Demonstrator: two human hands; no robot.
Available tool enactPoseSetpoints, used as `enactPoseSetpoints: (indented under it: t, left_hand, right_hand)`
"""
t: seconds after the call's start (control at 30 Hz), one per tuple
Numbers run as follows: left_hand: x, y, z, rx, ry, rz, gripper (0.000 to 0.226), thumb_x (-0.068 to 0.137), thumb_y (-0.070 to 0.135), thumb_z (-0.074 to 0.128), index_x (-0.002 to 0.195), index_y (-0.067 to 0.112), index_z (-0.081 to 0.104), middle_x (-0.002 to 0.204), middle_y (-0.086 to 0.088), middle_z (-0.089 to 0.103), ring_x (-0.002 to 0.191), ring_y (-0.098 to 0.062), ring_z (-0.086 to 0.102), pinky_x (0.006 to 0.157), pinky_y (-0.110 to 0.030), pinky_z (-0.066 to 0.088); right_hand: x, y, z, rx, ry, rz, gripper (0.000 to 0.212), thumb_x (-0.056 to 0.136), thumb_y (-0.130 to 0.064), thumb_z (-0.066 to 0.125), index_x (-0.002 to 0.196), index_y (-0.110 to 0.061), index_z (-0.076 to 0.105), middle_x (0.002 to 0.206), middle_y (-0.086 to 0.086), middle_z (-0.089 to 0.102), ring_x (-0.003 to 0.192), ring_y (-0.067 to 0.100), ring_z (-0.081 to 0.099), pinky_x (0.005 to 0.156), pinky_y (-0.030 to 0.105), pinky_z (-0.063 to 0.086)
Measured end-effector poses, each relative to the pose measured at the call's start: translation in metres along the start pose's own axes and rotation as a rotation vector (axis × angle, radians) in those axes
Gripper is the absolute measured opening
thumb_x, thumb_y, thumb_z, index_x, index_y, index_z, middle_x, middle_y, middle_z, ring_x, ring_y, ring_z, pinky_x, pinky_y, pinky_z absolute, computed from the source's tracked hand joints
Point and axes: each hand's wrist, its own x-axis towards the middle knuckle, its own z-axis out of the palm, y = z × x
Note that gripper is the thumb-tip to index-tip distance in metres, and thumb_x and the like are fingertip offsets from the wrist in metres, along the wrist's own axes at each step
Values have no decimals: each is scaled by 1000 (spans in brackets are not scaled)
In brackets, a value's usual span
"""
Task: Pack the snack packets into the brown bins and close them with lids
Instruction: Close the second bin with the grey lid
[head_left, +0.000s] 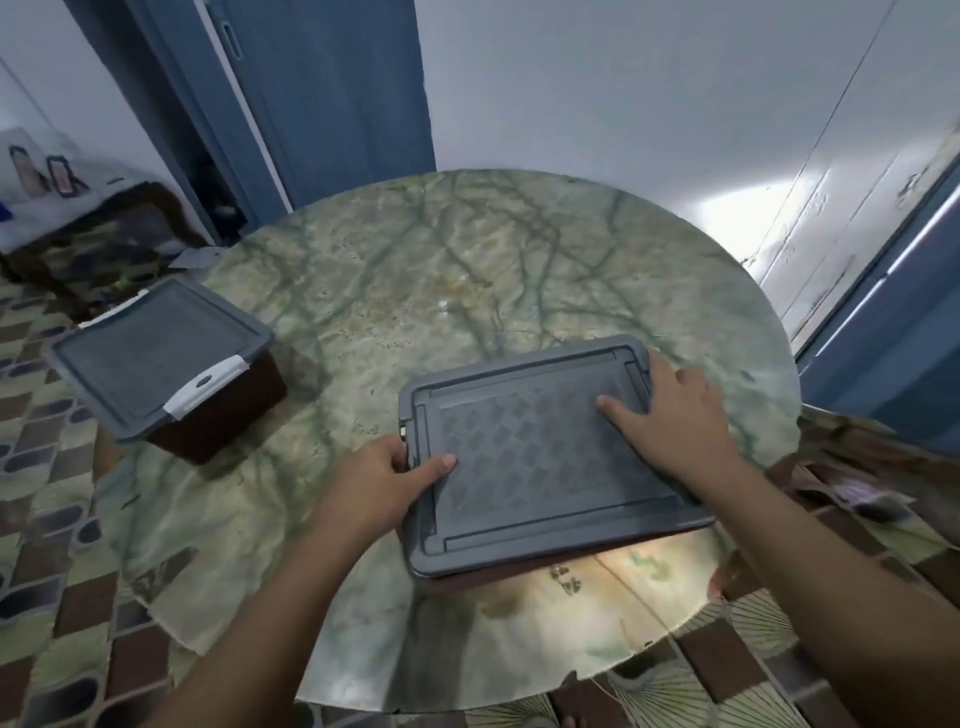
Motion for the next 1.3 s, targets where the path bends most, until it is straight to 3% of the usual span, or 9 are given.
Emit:
enactPoseSetpoints:
  t: [0.1, 0.27, 0.47, 0.67, 0.83, 0.9, 1.0, 1.17, 1.3]
  left_hand:
    - [-4, 3, 2, 34, 12, -21, 60, 76, 70, 74, 68, 17, 46, 60, 0, 60, 57, -16, 60, 51, -29, 39]
    - [-24, 3, 13, -50, 91, -90, 61, 73, 66, 77, 69, 14, 46, 58, -1, 53, 55, -17, 50, 54, -32, 36]
    - [-33, 4, 32, -179, 271, -263, 72, 65, 68, 83, 102, 18, 46, 91, -3, 58, 80, -23, 60, 66, -39, 47]
    - [-36, 0, 33, -422, 31, -308, 54, 72, 66, 79, 96, 17, 73, 83, -1, 78, 73, -21, 75, 77, -46, 61]
    - [-46, 16, 43, -19, 293, -147, 44, 89, 56, 68, 91, 15, 52, 85, -6, 61, 71, -21, 57, 57, -35, 36]
    - [-57, 22, 54, 105, 355, -65, 41, 99, 52, 55, 116, 16, 54, 105, -8, 60, 87, -27, 59, 64, -35, 38]
    - [-60, 21, 61, 201, 306, -32, 61, 104, 52, 36, 158, 25, 25, 120, -12, 49, 99, -30, 57, 74, -37, 47]
    - [-58, 21, 58, 258, 254, -14, 72, 103, 58, 29, 163, 24, 8, 125, -8, 44, 101, -22, 52, 75, -33, 45]
    - [-57, 21, 57, 261, 243, -34, 71, 103, 58, 27, 163, 25, 6, 118, -4, 39, 91, -17, 43, 69, -31, 41]
  right_hand:
    - [3, 15, 2, -18, -41, -31, 77, 88, -76, 51, 148, -30, 36, 131, 13, 34, 126, 36, 32, 111, 46, 30]
    - [4, 32, 14, 292, -228, 28, 93, 85, -79, 54, 159, -35, 21, 160, 14, 30, 146, 35, 32, 115, 51, 35]
    - [9, 34, 14, 478, -222, -18, 73, 82, -69, 71, 141, -40, 40, 123, -9, 62, 109, 21, 65, 92, 50, 57]
    - [4, 34, 14, 489, -180, -20, 75, 82, -67, 72, 143, -38, 40, 124, -8, 66, 108, 21, 67, 93, 48, 56]
    - [3, 33, 13, 455, -170, 10, 89, 79, -71, 72, 149, -32, 35, 141, -1, 61, 120, 27, 63, 98, 50, 53]
    - [3, 33, 14, 420, -172, 33, 98, 78, -74, 70, 155, -30, 28, 149, 3, 55, 126, 30, 60, 100, 51, 52]
    - [3, 33, 15, 380, -143, 20, 98, 82, -71, 69, 158, -27, 25, 152, 5, 53, 130, 32, 57, 102, 49, 50]
    - [-11, 24, 10, 103, -41, -91, 90, 95, -63, 56, 162, -23, 12, 149, 18, 49, 126, 39, 57, 94, 49, 51]
    - [-28, 8, 18, -162, -11, -256, 84, 105, -32, 48, 163, -19, -11, 156, 26, 36, 130, 43, 51, 99, 51, 50]
